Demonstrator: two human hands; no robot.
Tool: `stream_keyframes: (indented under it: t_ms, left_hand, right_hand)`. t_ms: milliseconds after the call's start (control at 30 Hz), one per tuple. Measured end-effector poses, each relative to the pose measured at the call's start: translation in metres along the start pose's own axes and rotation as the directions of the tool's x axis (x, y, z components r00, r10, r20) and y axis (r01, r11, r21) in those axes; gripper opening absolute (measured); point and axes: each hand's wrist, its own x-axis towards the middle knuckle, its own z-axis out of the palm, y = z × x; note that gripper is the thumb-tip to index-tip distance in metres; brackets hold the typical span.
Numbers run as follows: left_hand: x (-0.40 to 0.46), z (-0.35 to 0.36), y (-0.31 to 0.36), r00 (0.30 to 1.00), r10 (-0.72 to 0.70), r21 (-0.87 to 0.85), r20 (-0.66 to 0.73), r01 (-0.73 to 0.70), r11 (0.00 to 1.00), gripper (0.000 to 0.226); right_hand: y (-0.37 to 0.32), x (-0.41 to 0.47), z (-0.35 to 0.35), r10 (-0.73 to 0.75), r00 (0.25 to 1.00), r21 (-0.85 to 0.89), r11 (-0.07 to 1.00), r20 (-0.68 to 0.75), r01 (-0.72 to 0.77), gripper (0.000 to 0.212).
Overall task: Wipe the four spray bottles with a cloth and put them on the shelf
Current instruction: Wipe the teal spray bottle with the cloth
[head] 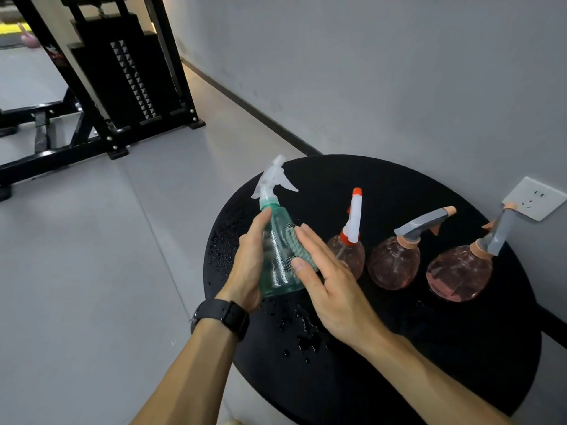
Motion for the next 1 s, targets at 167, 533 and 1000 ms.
stream_keyframes:
  t_ms: [167, 533, 1000]
  left_hand:
    - [0.001, 0.002, -0.004, 0.997, 0.011, 0.026, 0.074, -0.013, 1.000, 0.056]
    - [-0.001, 0.006, -0.010, 0.992, -0.096, 0.111, 0.082, 0.086, 0.990, 0.061]
    - [-0.002, 0.001, 0.001, 0.994, -0.024, -0.012, 0.104, 0.026, 1.000, 0.057]
  right_hand:
    - [-0.001, 0.005, -0.005, 0.019, 0.999, 0.039, 0.999, -0.027, -0.018, 0.049]
    - [-0.003, 0.022, -0.010, 0.004, 0.995, -0.021, 1.000, -0.104, -0.006, 0.048]
    - [-0.001, 0.006, 0.001, 0.008, 0.999, 0.046, 0.999, -0.031, -0.006, 0.051]
